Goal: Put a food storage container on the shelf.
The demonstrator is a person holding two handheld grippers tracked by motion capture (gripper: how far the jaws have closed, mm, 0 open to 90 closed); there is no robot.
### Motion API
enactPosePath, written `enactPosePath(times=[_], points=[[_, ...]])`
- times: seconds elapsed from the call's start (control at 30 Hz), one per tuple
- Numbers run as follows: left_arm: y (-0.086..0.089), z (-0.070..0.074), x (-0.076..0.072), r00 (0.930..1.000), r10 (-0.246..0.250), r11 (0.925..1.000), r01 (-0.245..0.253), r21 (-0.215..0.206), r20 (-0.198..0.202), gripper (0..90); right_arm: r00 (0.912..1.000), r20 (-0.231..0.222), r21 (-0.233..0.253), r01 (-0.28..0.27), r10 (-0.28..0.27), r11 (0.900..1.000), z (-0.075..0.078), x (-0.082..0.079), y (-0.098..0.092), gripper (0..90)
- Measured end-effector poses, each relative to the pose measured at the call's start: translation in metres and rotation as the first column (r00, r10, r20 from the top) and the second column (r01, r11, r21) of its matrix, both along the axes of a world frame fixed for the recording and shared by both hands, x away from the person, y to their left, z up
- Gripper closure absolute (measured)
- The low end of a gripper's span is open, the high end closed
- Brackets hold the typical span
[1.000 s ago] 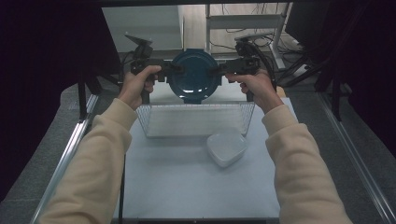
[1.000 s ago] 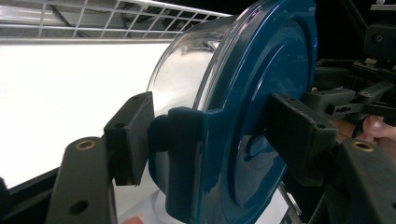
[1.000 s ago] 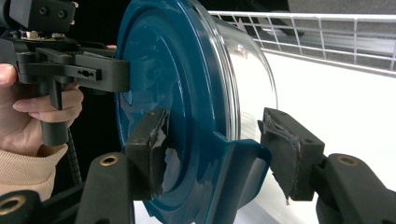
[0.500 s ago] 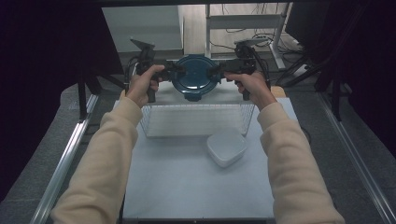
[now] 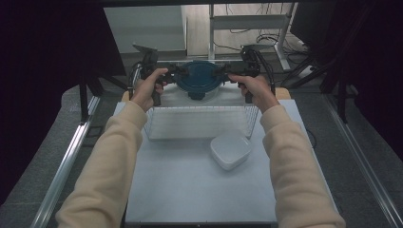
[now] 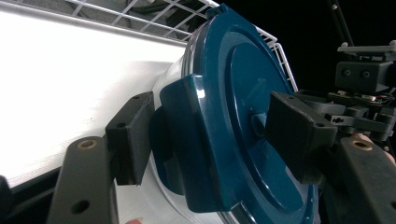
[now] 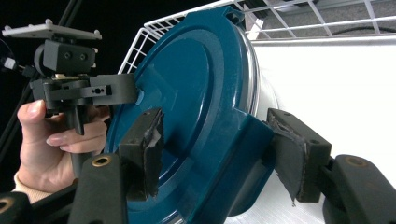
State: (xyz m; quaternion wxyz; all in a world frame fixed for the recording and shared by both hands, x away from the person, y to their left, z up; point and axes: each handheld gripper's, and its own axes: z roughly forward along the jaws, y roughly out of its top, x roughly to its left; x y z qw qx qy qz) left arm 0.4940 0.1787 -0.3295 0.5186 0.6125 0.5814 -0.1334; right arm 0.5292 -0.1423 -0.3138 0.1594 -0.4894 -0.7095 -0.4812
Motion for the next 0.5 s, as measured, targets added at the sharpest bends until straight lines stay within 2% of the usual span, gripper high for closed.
enactPosePath(times=[0.07, 0.1, 0.13, 0.17, 0.2, 0.23, 0.27, 0.3, 0.33, 0.43, 0.47, 0.5], points=[[0.000, -0.002, -0.001, 1.0000, 0.001, 1.0000, -0.001, -0.005, 0.006, 33.2, 0.9998, 0.016, -0.010, 0.014, -0.014, 1.000, 0.000, -0.002, 0.000, 36.3], [0.000, -0.003, -0.001, 0.9999, 0.002, 1.0000, -0.002, 0.002, 0.013, 30.2, 0.9987, 0.039, -0.024, 0.033, -0.032, 0.999, 0.002, -0.005, 0.002, 33.3], [0.000, -0.004, -0.001, 0.9997, 0.006, 0.9999, -0.006, 0.008, 0.022, 25.1, 0.9952, 0.084, -0.081, 0.058, -0.051, 0.995, 0.005, -0.009, 0.004, 25.7], [0.001, -0.004, -0.004, 0.9987, 0.022, 0.9993, -0.023, 0.029, 0.045, 23.3, 0.9939, 0.099, -0.105, 0.060, -0.050, 0.993, 0.007, -0.011, 0.004, 23.3], [0.001, -0.004, -0.004, 0.9987, 0.022, 0.9993, -0.023, 0.029, 0.045, 21.8, 0.9939, 0.099, -0.105, 0.060, -0.050, 0.993, 0.007, -0.011, 0.004, 23.3], [0.001, -0.001, -0.008, 0.9957, 0.035, 0.9969, -0.041, 0.067, 0.085, 21.0, 0.9887, 0.141, -0.146, 0.071, -0.050, 0.987, 0.010, -0.017, 0.007, 18.1], [0.001, -0.001, -0.008, 0.9957, 0.035, 0.9969, -0.041, 0.067, 0.085, 20.4, 0.9841, 0.170, -0.171, 0.081, -0.051, 0.982, 0.013, -0.021, 0.008, 14.9], [0.002, 0.003, -0.014, 0.9913, 0.034, 0.9928, -0.048, 0.110, 0.127, 19.6, 0.9777, 0.203, -0.196, 0.096, -0.055, 0.976, 0.016, -0.026, 0.010, 12.3], [0.003, 0.005, -0.018, 0.9882, 0.029, 0.9908, -0.048, 0.126, 0.151, 19.0, 0.9710, 0.233, -0.219, 0.108, -0.055, 0.970, 0.019, -0.030, 0.011, 10.4], [0.006, 0.012, -0.033, 0.9754, 0.031, 0.9822, -0.070, 0.174, 0.218, 18.2, 0.9522, 0.301, -0.250, 0.128, -0.049, 0.960, 0.026, -0.043, 0.009, 9.2], [0.006, 0.012, -0.033, 0.9754, 0.031, 0.9822, -0.070, 0.174, 0.218, 18.2, 0.9522, 0.301, -0.250, 0.128, -0.049, 0.960, 0.026, -0.043, 0.009, 9.2], [0.007, 0.014, -0.039, 0.9723, 0.027, 0.9810, -0.071, 0.181, 0.232, 18.2, 0.9474, 0.316, -0.250, 0.132, -0.047, 0.959, 0.028, -0.047, 0.006, 9.3]])
